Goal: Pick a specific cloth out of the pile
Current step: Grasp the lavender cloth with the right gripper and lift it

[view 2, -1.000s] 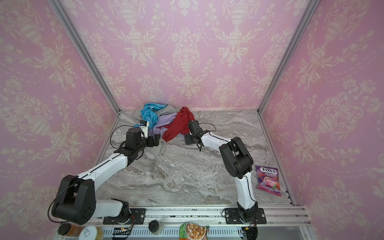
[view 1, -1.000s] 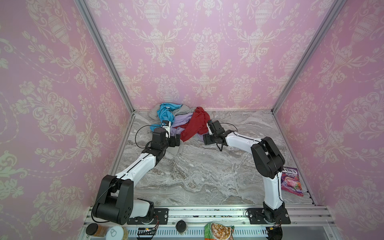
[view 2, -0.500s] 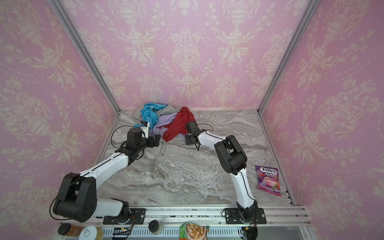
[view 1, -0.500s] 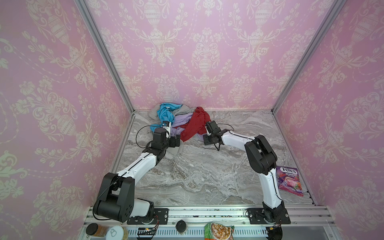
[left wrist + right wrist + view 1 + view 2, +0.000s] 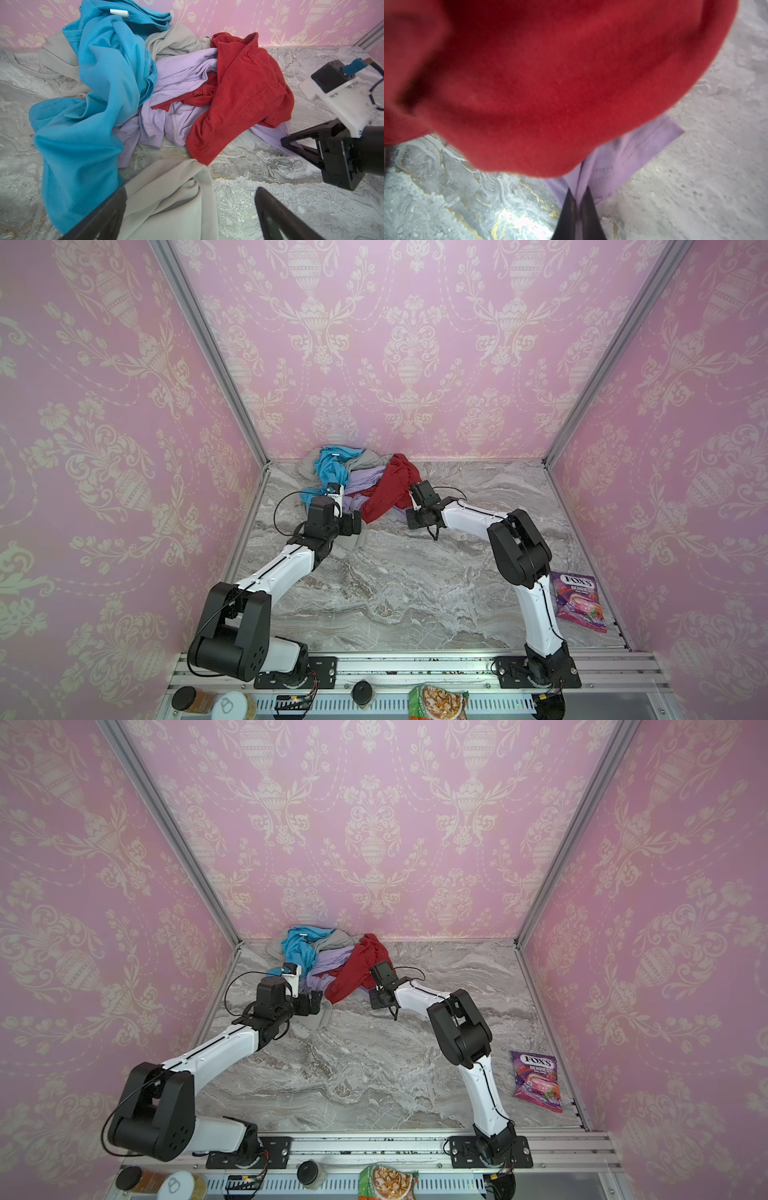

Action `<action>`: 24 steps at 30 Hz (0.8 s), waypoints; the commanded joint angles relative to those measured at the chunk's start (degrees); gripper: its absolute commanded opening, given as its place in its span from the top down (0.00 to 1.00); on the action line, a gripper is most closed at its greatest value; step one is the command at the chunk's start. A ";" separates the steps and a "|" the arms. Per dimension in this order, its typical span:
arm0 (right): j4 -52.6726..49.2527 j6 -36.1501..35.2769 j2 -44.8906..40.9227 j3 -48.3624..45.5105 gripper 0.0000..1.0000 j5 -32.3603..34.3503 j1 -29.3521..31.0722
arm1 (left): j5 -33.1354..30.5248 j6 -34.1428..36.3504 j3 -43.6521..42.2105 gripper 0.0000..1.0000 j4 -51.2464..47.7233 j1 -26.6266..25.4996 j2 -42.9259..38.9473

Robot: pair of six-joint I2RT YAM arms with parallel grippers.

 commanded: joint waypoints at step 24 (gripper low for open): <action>-15.14 -3.31 0.97 61.74 1.00 -17.53 4.38 | -4.16 -5.60 2.83 0.03 1.69 0.63 -8.07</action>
